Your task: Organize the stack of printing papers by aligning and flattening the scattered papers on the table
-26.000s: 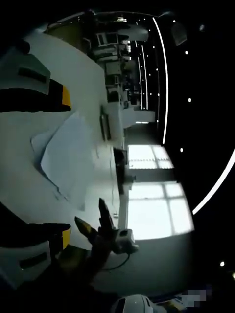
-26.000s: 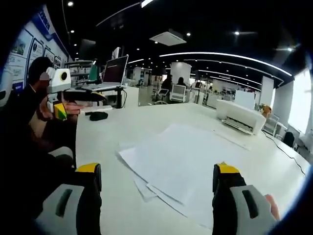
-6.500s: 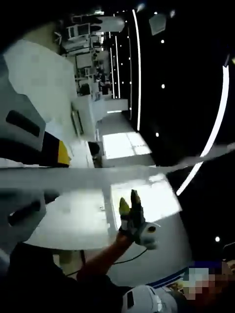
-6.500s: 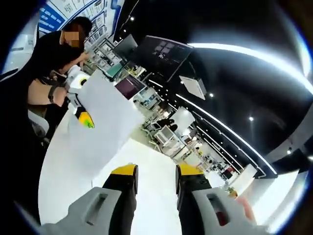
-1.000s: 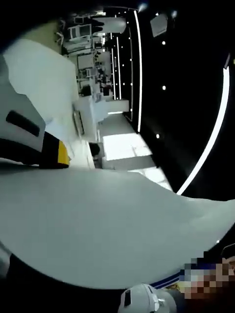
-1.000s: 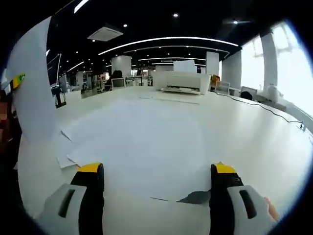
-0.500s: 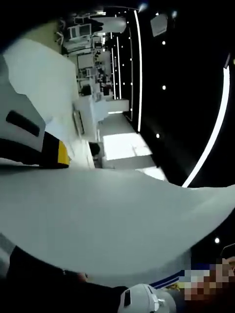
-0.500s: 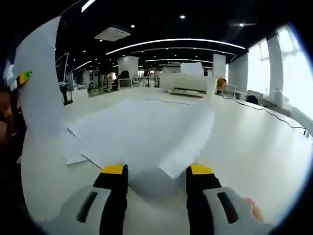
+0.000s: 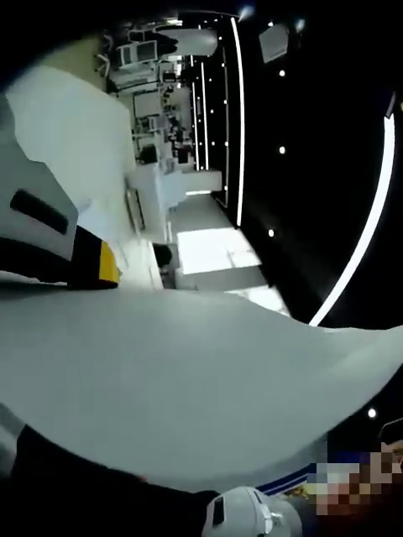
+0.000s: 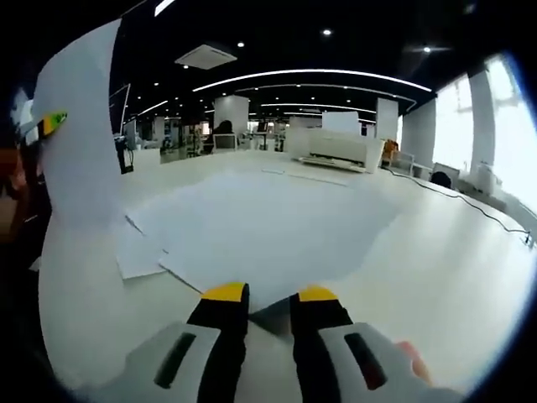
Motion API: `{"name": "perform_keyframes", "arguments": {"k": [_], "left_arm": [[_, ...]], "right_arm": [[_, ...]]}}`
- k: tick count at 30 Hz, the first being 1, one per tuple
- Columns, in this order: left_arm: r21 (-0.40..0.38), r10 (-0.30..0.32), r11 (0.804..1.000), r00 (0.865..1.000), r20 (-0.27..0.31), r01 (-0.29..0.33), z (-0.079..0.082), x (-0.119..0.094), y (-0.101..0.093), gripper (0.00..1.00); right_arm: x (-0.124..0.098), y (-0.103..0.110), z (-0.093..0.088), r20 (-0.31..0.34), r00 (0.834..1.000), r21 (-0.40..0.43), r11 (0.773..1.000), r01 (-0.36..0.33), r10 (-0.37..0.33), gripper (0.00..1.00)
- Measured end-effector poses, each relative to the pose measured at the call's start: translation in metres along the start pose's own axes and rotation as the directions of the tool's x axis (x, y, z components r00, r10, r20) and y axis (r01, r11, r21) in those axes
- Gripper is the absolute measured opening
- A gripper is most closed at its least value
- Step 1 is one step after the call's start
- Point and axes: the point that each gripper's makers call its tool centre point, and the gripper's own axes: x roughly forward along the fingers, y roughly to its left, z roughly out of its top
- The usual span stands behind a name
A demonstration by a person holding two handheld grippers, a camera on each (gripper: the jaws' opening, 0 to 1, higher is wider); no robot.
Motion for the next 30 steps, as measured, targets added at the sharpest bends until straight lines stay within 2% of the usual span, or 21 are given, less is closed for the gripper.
{"name": "perform_keyframes", "arguments": {"k": [9,14,23,26,30], "left_arm": [[-0.008,0.006,1.000,1.000,0.002,-0.006,-0.001,0.000,0.002,0.06],[-0.009,0.005,1.000,1.000,0.002,-0.005,-0.001,-0.001,0.001,0.06],[-0.011,0.006,1.000,1.000,0.002,-0.006,-0.001,-0.001,0.002,0.06],[-0.009,0.007,1.000,1.000,0.001,-0.007,-0.001,-0.001,0.002,0.06],[-0.010,0.009,1.000,1.000,-0.001,-0.009,-0.002,-0.001,0.003,0.06]], "right_arm": [[-0.002,-0.003,0.000,0.001,1.000,-0.007,1.000,0.015,-0.015,0.06],[-0.006,-0.005,0.005,0.027,0.999,0.012,1.000,0.017,-0.017,0.00],[-0.010,-0.004,0.014,0.071,0.997,0.049,0.999,0.006,-0.009,0.00],[-0.012,-0.006,0.023,0.096,0.995,0.069,0.998,-0.010,0.003,0.00],[-0.021,-0.010,0.045,0.140,0.990,0.053,0.999,-0.005,-0.002,0.00]]}}
